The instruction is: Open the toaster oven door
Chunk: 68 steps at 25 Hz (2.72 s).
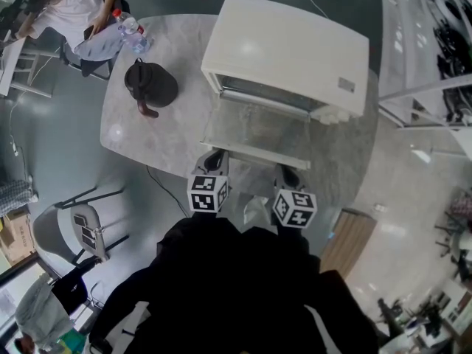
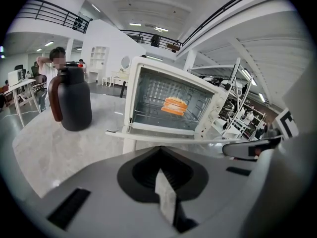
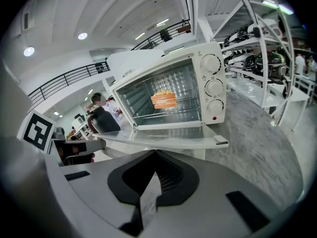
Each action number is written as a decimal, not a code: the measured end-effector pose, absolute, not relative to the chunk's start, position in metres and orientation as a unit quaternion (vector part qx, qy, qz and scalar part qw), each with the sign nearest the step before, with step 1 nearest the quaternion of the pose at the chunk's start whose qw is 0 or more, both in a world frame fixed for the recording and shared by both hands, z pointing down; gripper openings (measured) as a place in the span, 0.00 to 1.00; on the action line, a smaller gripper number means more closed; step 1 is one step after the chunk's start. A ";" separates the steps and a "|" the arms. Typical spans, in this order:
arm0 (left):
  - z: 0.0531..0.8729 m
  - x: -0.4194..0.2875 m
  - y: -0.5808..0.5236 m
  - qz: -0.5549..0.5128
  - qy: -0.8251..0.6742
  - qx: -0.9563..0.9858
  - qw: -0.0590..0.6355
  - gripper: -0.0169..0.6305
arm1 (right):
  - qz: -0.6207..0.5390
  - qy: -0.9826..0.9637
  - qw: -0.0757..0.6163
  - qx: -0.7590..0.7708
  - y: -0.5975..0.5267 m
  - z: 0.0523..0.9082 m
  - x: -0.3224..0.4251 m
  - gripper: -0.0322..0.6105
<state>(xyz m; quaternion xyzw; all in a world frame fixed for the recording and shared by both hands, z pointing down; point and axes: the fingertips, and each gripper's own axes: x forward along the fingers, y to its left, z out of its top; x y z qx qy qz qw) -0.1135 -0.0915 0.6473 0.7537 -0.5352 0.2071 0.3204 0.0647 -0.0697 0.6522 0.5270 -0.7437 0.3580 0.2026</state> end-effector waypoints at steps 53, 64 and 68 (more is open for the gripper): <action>0.708 -0.116 -0.074 0.273 -0.516 0.752 0.305 0.03 | 0.365 -0.725 0.204 0.547 -0.050 0.711 0.064 0.05; 0.711 -0.117 -0.073 0.257 -0.520 0.758 0.297 0.03 | 0.355 -0.725 0.198 0.556 -0.049 0.716 0.064 0.05; 0.711 -0.116 -0.071 0.244 -0.521 0.760 0.302 0.03 | 0.346 -0.726 0.193 0.562 -0.046 0.716 0.064 0.05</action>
